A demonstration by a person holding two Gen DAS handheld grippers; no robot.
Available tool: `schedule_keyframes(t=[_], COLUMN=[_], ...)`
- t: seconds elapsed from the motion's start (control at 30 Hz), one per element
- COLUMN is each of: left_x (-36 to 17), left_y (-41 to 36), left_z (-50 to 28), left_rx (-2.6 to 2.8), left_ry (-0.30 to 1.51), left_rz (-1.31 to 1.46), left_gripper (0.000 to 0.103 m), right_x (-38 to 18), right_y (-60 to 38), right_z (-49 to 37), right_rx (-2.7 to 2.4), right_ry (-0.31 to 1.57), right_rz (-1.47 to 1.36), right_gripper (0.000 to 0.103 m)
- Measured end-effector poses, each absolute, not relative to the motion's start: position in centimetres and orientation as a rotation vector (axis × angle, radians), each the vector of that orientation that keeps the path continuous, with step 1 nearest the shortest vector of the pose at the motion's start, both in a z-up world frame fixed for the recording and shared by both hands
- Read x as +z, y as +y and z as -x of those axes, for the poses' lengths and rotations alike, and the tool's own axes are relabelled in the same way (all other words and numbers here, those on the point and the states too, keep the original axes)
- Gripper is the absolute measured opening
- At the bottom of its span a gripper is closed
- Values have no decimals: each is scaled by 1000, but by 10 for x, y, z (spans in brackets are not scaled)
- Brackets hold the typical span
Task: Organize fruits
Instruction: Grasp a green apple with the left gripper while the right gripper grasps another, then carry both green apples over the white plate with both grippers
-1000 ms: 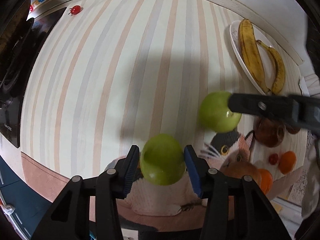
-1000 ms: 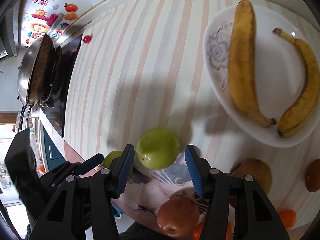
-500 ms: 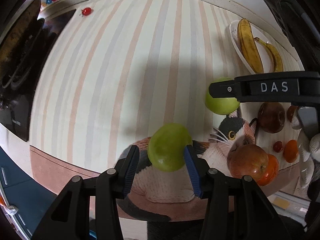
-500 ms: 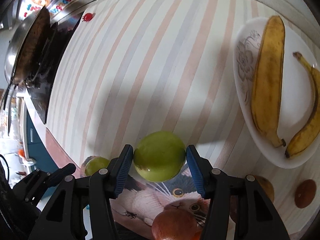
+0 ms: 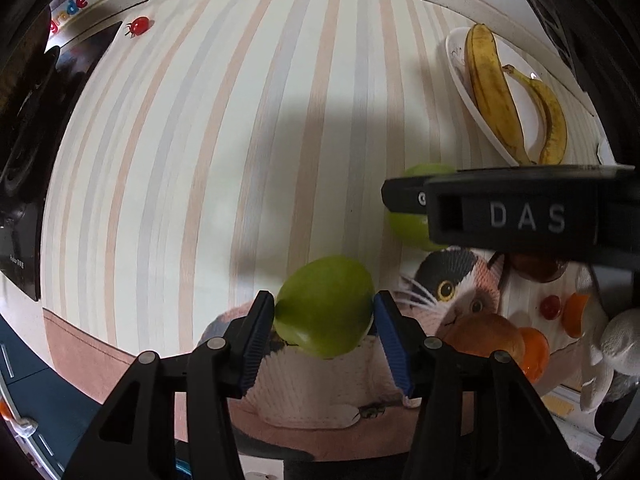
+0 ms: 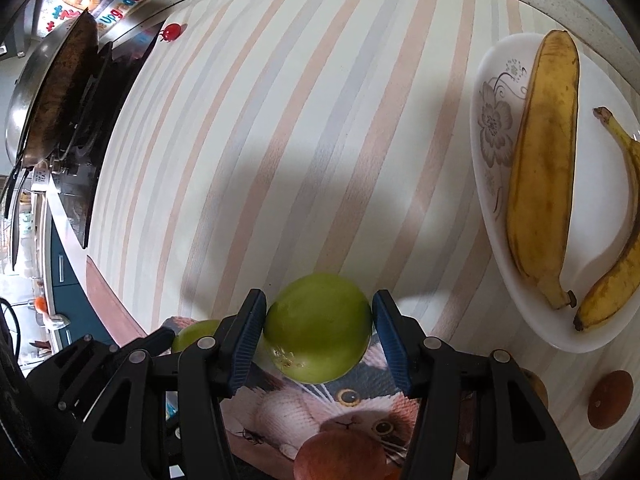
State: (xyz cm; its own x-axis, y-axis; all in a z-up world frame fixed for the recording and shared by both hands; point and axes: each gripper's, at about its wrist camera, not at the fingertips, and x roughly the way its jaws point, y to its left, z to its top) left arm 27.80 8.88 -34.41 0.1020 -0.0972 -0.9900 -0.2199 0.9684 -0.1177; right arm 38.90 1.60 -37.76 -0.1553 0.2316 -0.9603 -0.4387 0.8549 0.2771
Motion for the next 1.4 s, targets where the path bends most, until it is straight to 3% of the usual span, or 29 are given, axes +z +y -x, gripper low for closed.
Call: schedule_keyframes(t=[0.37, 0.67, 0.73, 0.8, 0.87, 1.0, 1.13, 1.4], left_x=[-342, -338, -336, -328, -327, -336, -347, -351], left_y=[99, 89, 88, 84, 81, 86, 88, 74], left_z=[-275, -263, -264, -268, -272, -285, -291, -298], left_rx=[79, 116, 114, 98, 78, 62, 18, 20], left_ry=[1458, 1438, 1433, 1430, 1437, 1442, 1481, 1490], left_rz=[294, 285, 287, 286, 251, 298, 378, 349], left_gripper=[49, 45, 34, 29, 30, 43, 49, 51], right_x=[-384, -370, -363, -357, -356, -363, -365, -376], right_y=[4, -11, -15, -17, -17, -19, -17, -21], right_z=[-397, -394, -396, -397, -399, -398, -399, -423], right_rx=[592, 569, 572, 576, 570, 565, 565, 538], right_ry=[1704, 1651, 1637, 1626, 1628, 1644, 1640, 1688], right_rz=[84, 21, 1, -4, -1, -10, -8, -109], right_gripper=[59, 58, 58, 58, 57, 55, 55, 57])
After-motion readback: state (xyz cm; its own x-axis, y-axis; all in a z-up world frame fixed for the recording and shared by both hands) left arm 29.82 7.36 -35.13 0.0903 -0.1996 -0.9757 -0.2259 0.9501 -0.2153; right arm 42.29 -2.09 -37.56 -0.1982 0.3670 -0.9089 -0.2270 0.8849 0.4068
